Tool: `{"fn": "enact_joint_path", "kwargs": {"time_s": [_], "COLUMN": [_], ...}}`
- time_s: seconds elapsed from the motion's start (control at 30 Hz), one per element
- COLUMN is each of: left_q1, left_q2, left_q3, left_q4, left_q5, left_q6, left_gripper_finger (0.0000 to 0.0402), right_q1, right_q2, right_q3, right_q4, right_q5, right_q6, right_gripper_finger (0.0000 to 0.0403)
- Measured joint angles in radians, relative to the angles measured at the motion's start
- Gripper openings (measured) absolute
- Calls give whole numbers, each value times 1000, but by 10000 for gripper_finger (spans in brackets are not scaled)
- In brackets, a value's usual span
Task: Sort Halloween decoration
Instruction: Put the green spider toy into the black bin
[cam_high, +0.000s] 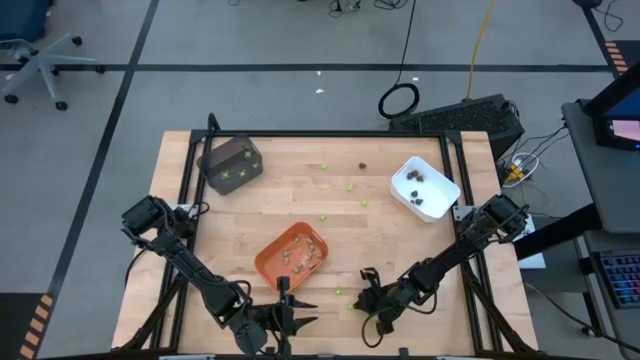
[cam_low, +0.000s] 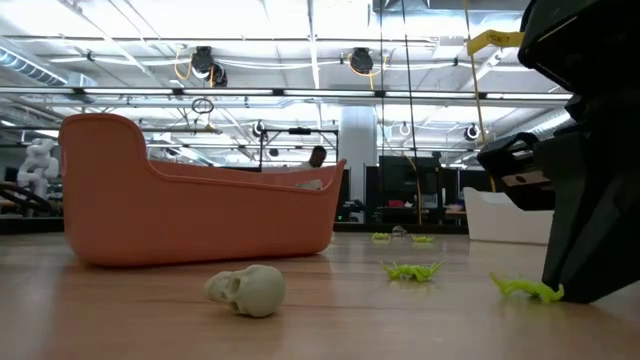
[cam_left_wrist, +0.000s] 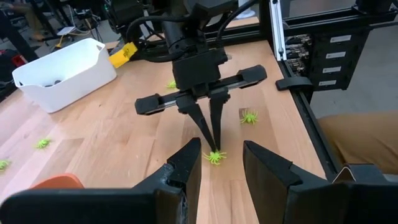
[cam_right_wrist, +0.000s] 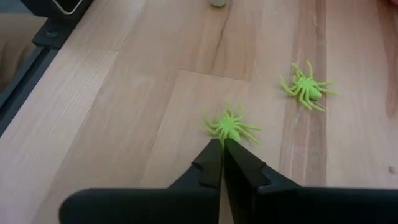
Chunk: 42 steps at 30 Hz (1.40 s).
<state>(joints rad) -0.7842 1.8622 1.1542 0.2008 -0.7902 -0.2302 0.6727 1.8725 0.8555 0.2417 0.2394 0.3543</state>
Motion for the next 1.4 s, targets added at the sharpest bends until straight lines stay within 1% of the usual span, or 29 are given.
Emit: {"fn": "enact_joint_path", "kwargs": {"time_s": [0.17, 0.33, 0.43, 0.63, 0.77, 0.83, 0.93, 1.17, 1.23, 1.3, 1.4], "left_q1": [6, 13, 17, 30, 47, 56, 63, 76, 77, 75, 83], "left_q2": [0, 4, 28, 124, 160, 169, 184, 194, 194, 194, 194], "left_q3": [0, 0, 0, 0, 0, 2, 21, 37, 37, 37, 37], "left_q4": [1, 11, 47, 191, 261, 264, 262, 251, 239, 226, 205], "left_q5": [0, 0, 1, 14, 67, 76, 76, 83, 83, 83, 84], "left_q6": [0, 0, 32, 130, 117, 105, 115, 131, 126, 112, 105], "left_gripper_finger": [118, 118, 118, 118, 118, 121, 139, 223, 241, 250, 252], "right_q1": [3, 5, 4, 2, -6, -12, -20, -31, -31, -31, -31], "right_q2": [-23, -61, -62, -64, -64, -64, -64, -89, -102, -119, -138], "right_q3": [-5, -3, -4, -4, -4, -4, -4, -3, -3, -3, -3], "right_q4": [42, 89, 83, 123, 155, 166, 195, 206, 205, 205, 206], "right_q5": [9, 19, 21, 22, 21, 21, 21, 21, 21, 20, 21], "right_q6": [-64, -86, -84, -83, -95, -100, -111, -131, -137, -140, -156], "right_gripper_finger": [0, 0, 0, 0, 0, 0, 0, 0, 0, 0, 0]}}
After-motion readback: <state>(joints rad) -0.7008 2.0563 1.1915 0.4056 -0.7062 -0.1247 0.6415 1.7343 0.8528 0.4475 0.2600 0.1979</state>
